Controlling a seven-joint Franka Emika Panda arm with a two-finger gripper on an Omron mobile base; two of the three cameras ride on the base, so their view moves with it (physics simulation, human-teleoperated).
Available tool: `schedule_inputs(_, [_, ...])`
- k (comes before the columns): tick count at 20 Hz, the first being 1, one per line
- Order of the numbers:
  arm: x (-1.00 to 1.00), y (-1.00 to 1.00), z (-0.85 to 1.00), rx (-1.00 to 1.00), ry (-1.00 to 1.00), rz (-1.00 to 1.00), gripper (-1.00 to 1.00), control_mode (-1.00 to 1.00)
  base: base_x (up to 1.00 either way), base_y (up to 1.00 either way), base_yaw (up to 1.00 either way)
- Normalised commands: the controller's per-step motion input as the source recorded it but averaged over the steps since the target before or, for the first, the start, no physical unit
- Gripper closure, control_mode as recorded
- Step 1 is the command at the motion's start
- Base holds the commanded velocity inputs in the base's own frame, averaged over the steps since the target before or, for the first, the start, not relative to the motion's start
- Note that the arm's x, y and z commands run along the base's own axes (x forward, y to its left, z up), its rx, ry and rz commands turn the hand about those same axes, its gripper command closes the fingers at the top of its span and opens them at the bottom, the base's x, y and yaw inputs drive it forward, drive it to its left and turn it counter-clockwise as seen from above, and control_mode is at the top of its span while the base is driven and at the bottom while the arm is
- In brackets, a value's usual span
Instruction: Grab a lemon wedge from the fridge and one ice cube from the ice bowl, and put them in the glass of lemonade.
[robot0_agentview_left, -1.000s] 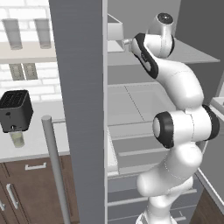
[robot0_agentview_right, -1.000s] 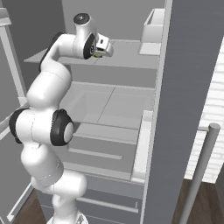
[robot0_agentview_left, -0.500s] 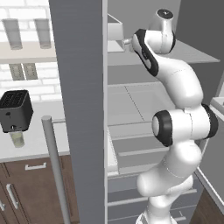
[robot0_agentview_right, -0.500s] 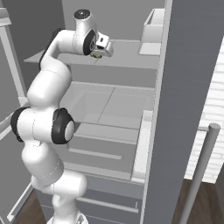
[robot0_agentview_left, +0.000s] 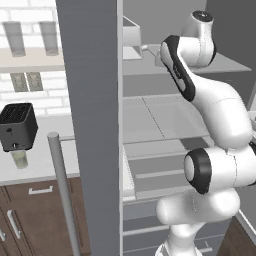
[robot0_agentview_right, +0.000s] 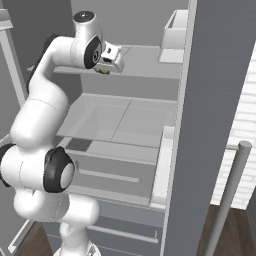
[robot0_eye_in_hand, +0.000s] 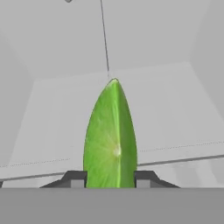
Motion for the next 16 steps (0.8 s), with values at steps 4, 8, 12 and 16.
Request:
schedule_inputs(4, [-1.0,0.0,-0.41,0.0,0.0,0.0,1.0,-1.0,0.0,0.0,0.0])
schedule_inputs(8, [-1.0,0.0,-0.42,-0.01,0.0,0.0,1.0,-1.0,0.0,0.0,0.0])
schedule_inputs(12, [-0.84,0.0,-0.42,0.0,0.01,0.0,1.0,-1.0,0.0,0.0,0.0])
schedule_inputs(16, [-0.61,0.0,-0.35,0.0,0.01,0.0,1.0,-1.0,0.0,0.0,0.0])
